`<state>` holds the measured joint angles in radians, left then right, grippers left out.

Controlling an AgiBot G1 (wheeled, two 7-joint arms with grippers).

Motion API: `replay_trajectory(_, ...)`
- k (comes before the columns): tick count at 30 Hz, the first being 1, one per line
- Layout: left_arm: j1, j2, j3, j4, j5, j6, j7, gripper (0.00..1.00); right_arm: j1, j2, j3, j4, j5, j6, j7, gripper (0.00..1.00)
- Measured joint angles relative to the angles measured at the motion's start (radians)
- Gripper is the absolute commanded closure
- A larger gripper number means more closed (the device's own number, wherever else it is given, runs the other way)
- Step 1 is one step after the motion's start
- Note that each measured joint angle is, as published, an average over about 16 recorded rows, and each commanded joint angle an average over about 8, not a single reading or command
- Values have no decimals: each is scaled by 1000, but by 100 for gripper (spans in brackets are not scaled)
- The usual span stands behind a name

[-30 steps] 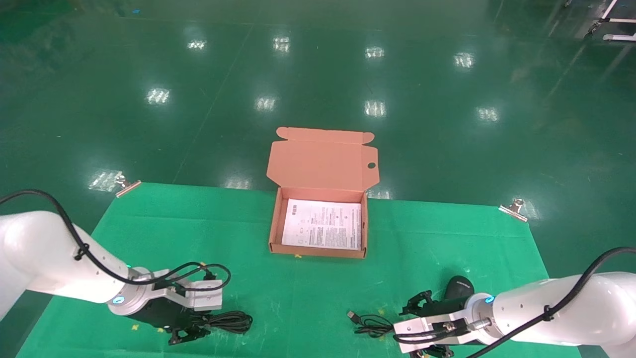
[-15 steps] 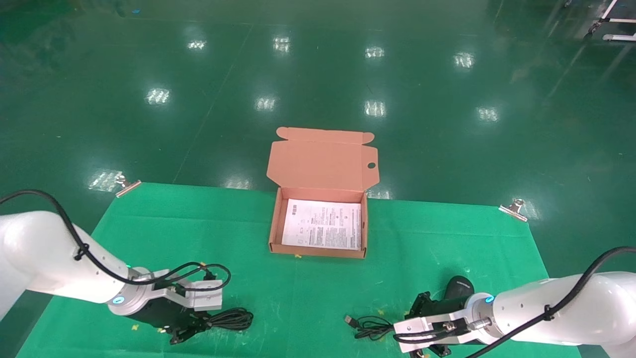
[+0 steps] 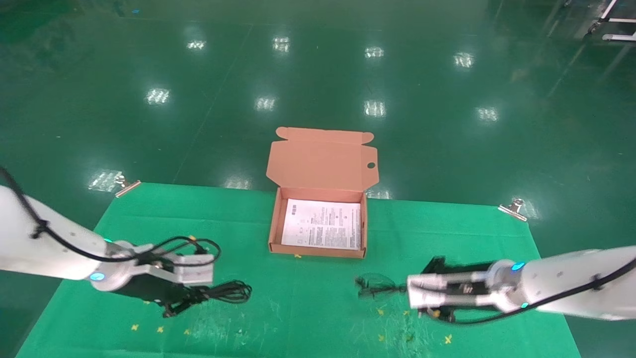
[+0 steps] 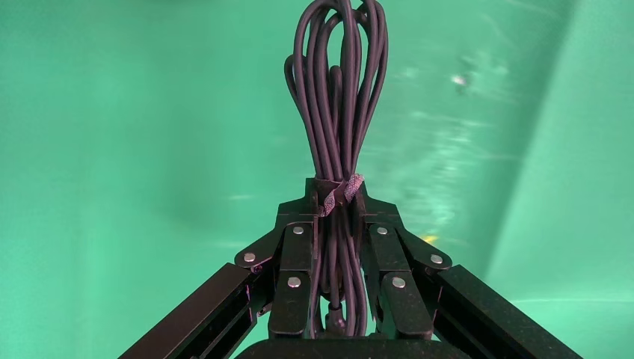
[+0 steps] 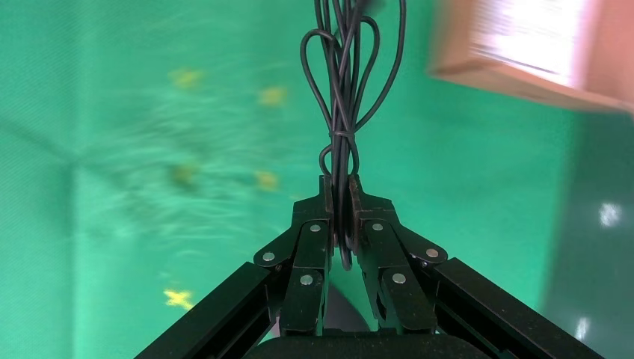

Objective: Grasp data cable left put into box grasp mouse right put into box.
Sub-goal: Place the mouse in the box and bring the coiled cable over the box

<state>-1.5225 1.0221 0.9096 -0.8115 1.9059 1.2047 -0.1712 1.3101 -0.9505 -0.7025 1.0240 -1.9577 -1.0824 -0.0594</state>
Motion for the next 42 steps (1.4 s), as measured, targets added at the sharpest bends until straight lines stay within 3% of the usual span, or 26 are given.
replay_trajectory(8,-46,-78,-36,-227,26,-27,-76,100,99,41,88,33,69,32,63,100)
replay_trajectory(16,-102,-86,-58,-353,93,-92,-110,100,227,-10,144,9,124,79,42,100)
replay_trajectory(31,-203,25,-68,-266,212,-242,-78,100,408,-206,189,-199,233,146,-136,100)
replay_trajectory(42,-235,53,-74,-211,224,-276,-63,100,446,-252,203,-275,278,143,-201,100)
